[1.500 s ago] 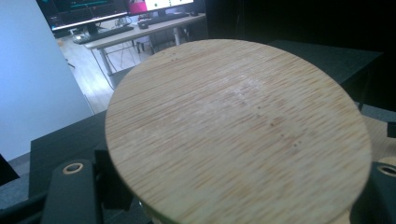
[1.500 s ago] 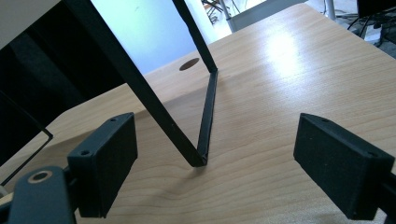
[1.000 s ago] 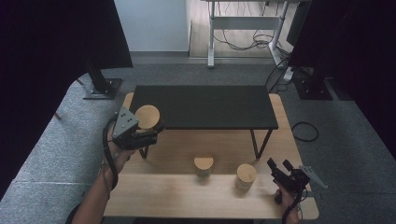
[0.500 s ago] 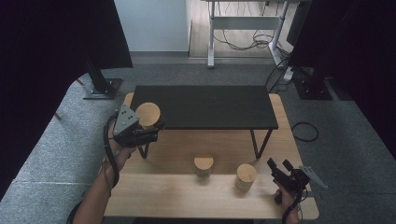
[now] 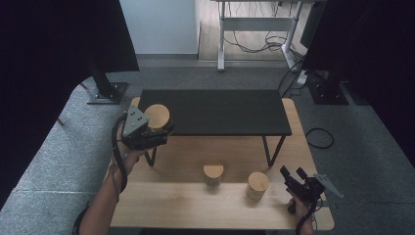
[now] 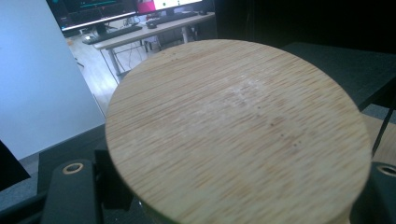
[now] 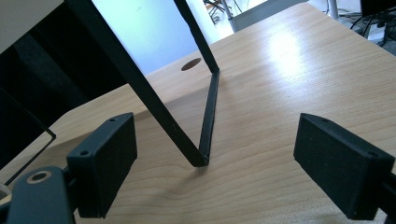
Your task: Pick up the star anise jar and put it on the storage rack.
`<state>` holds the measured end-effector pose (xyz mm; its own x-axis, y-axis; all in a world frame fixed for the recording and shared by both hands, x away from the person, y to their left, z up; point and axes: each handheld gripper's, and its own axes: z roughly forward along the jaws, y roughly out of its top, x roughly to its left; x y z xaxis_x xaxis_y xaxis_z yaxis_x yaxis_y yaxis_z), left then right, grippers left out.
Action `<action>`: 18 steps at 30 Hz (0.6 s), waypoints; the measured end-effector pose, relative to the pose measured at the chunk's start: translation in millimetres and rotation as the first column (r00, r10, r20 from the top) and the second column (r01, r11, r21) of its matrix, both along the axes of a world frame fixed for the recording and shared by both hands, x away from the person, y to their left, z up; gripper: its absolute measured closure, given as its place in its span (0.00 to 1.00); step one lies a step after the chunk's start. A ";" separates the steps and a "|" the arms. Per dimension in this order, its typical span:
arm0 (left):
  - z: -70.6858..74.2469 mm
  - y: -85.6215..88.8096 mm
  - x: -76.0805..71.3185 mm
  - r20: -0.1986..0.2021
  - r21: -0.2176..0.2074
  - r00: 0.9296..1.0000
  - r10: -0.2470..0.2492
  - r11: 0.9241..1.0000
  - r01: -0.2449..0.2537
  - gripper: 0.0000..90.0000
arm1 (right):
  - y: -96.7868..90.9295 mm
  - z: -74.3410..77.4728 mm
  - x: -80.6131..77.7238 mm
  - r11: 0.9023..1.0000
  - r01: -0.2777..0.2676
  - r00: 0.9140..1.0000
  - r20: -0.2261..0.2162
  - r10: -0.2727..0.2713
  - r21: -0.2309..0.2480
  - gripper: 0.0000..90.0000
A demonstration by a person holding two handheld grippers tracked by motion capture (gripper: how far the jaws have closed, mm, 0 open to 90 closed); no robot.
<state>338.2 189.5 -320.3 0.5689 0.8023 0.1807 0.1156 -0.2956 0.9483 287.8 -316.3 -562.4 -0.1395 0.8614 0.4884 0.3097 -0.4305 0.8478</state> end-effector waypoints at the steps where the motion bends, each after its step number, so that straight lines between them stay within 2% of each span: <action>1: -0.2 0.0 0.9 -0.001 0.002 1.000 0.001 1.000 -0.001 0.28 | 0.0 0.0 0.1 1.000 -0.001 1.000 0.000 0.001 0.000 0.14; 14: -1.0 -3.1 14.3 0.008 0.026 1.000 0.011 1.000 -0.012 0.28 | -1.0 -0.5 0.3 1.000 0.001 1.000 0.003 -0.001 0.009 0.14; 18: -0.8 -5.3 18.5 0.007 0.022 1.000 0.013 1.000 -0.013 0.28 | -1.3 -0.7 0.5 1.000 0.004 1.000 0.006 -0.004 0.009 0.14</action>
